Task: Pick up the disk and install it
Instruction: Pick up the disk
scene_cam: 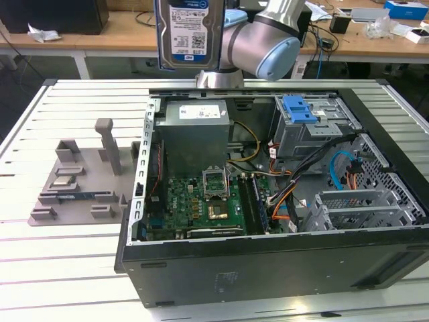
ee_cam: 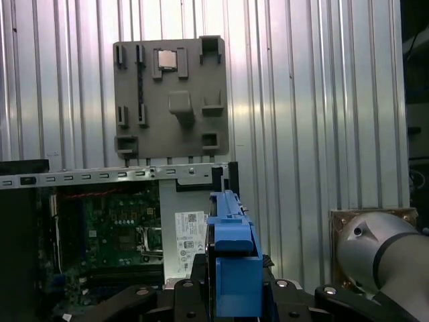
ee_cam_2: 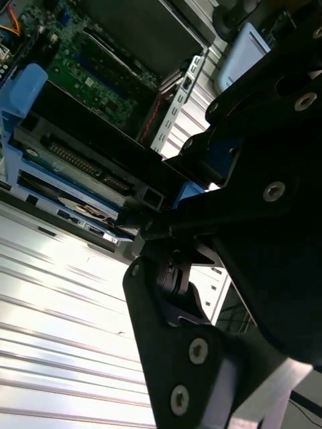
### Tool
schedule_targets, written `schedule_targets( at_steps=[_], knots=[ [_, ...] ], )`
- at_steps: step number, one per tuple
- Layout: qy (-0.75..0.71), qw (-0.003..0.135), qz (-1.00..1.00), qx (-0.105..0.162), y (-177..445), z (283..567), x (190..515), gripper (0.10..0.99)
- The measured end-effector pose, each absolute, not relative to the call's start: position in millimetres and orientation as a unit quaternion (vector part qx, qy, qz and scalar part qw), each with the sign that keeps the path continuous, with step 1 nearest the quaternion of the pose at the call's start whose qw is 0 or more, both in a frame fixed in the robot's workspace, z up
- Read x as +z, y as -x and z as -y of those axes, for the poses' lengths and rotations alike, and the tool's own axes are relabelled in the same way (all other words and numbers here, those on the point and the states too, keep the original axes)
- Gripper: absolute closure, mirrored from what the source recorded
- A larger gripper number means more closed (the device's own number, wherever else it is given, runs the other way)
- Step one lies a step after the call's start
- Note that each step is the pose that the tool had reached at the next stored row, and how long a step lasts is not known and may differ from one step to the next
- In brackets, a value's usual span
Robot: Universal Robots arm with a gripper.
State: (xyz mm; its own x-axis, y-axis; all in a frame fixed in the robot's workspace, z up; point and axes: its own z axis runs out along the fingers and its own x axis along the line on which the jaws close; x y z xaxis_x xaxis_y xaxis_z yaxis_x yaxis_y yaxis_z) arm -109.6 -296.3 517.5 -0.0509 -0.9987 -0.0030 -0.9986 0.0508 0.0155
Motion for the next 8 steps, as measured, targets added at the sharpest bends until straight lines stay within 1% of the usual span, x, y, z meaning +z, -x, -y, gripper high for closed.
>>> schedule_targets(
  at_steps=[4, 8],
  knots=[
    [-0.689, 0.004, 0.725, -0.007, 104.8, 299.8, 517.4, 0.714],
    [-0.689, 0.004, 0.725, -0.007, 103.7, 309.8, 517.4, 0.714]
  ],
)
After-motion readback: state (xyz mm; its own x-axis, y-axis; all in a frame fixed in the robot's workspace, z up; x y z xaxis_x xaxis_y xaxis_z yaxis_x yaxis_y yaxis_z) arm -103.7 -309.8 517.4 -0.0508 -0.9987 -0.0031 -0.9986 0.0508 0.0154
